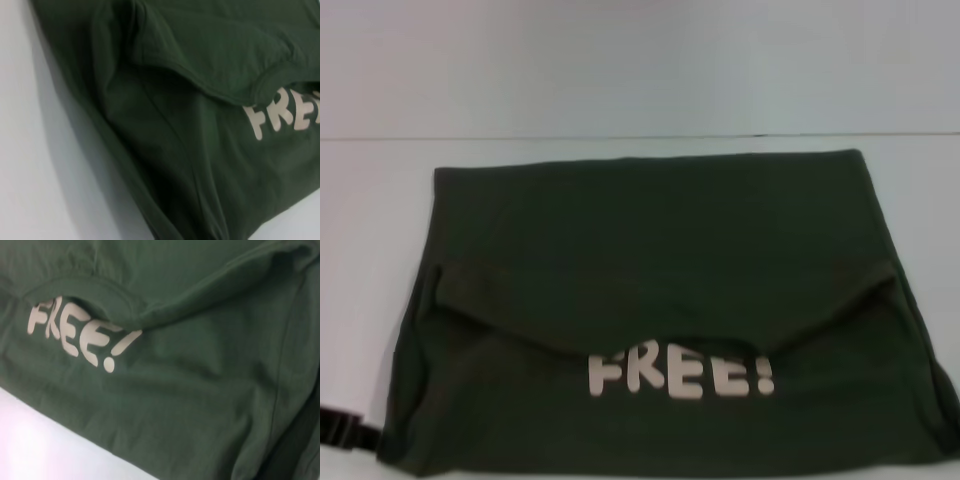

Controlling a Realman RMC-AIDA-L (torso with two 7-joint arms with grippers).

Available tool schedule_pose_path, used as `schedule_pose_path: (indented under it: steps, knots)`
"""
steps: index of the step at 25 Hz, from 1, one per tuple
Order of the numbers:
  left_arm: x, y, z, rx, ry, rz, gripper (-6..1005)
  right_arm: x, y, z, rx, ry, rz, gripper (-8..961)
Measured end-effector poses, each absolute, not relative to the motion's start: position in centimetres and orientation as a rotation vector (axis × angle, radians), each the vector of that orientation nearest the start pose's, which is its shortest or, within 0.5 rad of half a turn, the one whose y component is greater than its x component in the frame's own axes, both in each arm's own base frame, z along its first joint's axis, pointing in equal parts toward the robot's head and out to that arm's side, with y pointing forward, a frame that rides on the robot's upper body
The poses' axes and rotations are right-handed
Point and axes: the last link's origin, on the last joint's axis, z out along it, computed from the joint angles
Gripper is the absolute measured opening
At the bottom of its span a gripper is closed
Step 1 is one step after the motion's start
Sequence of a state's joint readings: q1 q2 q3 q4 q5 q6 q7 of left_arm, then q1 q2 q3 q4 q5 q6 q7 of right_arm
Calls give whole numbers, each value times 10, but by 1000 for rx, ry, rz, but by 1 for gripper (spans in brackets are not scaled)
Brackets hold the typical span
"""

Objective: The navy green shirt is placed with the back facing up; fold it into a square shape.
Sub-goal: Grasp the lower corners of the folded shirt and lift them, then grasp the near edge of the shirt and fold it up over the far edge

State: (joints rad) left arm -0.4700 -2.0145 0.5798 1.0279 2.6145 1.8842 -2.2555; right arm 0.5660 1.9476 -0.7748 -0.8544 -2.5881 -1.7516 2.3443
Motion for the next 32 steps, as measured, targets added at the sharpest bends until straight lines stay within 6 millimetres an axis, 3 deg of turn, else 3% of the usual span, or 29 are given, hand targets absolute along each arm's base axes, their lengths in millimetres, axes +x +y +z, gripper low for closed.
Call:
schedule_pose_path:
  steps: [5,9,16,24,29,32]
  knots:
    - [-327,258,80,-2474,-1797,75,77,318,296,60,-2494,1799,-233,21]
    - [-327,264,89,-2448,-1773,-36,79,317,301,70,-2490,1776,-62,21]
    - [-316,305,105,-2322,-1765,-182,81,300,332,90,-2420,1705,272,22]
    - [-294,368,114,-2127,-1723,-292,84,296,384,107,-2097,1611,598,21]
    - [-282,403,101,-2038,-1678,-323,85,293,413,94,-1937,1538,667,21]
    - [-280,418,90,-1976,-1641,-345,86,293,427,74,-1871,1512,631,21]
